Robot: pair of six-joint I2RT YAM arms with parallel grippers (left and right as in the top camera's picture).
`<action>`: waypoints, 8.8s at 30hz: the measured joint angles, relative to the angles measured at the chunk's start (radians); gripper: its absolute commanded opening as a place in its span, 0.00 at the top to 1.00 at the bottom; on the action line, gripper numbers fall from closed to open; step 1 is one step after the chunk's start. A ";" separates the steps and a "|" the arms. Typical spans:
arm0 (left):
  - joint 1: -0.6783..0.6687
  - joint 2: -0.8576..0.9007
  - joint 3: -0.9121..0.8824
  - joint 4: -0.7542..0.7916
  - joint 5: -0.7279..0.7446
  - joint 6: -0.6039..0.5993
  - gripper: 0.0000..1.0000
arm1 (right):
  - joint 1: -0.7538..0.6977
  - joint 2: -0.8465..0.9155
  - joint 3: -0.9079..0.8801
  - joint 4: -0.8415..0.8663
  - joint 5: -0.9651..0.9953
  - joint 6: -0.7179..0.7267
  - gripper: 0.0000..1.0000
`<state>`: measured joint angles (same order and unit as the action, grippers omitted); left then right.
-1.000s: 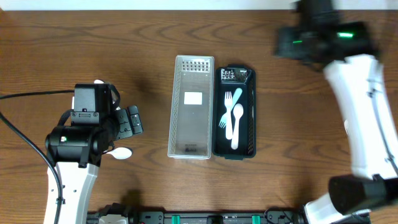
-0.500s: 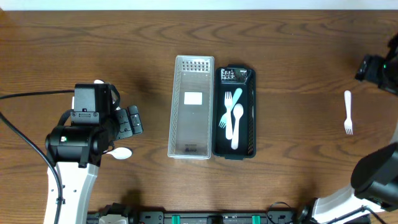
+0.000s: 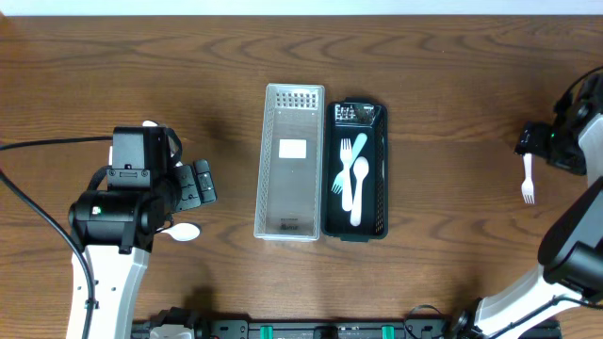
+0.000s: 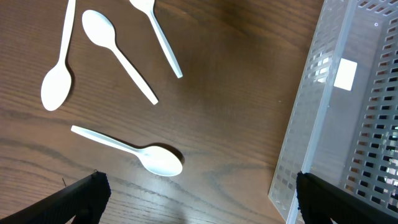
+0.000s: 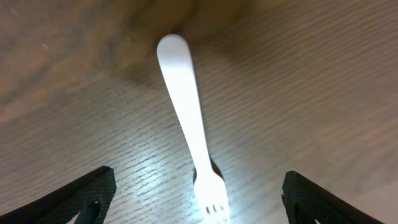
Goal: Pack container
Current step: 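Move the right gripper to the last white fork and grasp it, then carry the white fork into the black basket and release it, then withdraw the right arm to the upper right and move left gripper over spoons, then lower the left gripper onto a white spoon and grasp its handle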
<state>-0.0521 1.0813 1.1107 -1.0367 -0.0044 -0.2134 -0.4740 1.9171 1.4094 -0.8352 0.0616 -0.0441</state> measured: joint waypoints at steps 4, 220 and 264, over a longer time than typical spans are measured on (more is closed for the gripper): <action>0.000 0.000 0.000 0.000 0.000 0.000 0.02 | 0.000 0.059 -0.005 0.011 -0.010 -0.008 0.13; 0.248 0.960 0.256 0.391 0.026 -0.095 0.02 | 0.301 -0.203 0.518 -0.492 -0.115 0.196 0.28; 0.248 0.985 0.274 0.433 0.006 -0.076 0.86 | 0.301 -0.203 0.518 -0.514 -0.115 0.196 0.28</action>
<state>0.1963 2.0659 1.3846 -0.6037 0.0021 -0.2897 -0.1734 1.7142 1.9278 -1.3495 -0.0532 0.1524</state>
